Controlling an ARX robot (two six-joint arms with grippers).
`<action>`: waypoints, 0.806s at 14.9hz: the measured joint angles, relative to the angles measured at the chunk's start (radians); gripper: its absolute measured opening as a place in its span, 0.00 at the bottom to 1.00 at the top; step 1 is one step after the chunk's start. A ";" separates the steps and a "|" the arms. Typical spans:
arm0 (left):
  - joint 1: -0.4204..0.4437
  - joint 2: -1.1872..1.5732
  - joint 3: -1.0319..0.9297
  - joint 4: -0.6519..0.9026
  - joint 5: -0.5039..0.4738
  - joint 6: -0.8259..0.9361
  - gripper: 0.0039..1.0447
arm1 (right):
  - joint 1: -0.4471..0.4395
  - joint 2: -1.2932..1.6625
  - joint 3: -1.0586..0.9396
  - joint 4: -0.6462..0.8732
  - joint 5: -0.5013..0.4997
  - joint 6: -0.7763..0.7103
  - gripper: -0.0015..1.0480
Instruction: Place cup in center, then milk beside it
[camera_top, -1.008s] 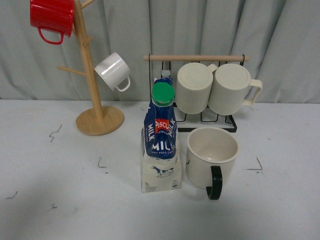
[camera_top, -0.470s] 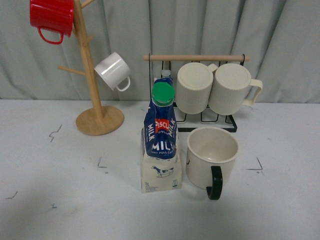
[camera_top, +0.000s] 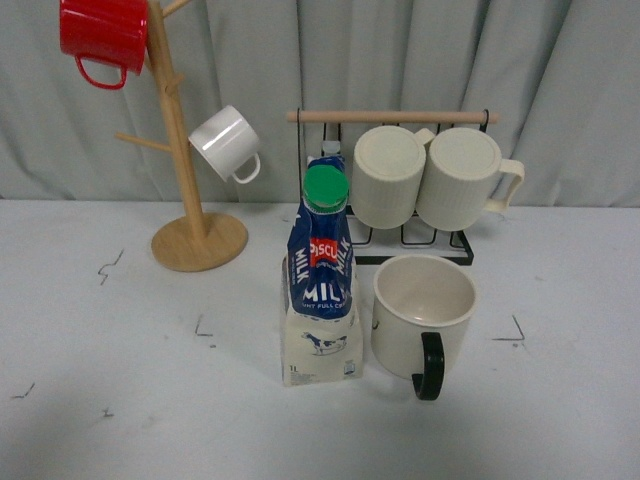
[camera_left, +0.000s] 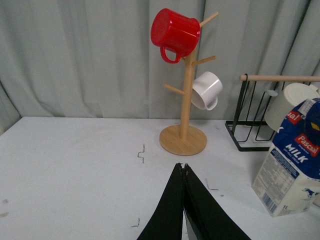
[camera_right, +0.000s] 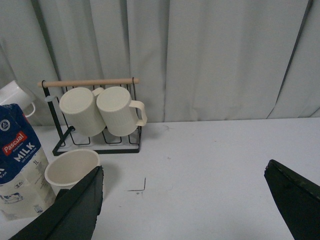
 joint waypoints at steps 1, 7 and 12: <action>0.000 0.000 0.000 0.002 0.001 0.000 0.01 | 0.000 0.000 0.000 0.000 0.000 0.000 0.94; 0.000 0.000 0.000 0.005 0.001 0.000 0.58 | 0.000 0.000 0.000 0.000 0.000 0.000 0.94; 0.000 0.000 0.000 0.005 0.001 0.001 0.94 | 0.000 0.000 0.000 0.000 0.000 0.000 0.94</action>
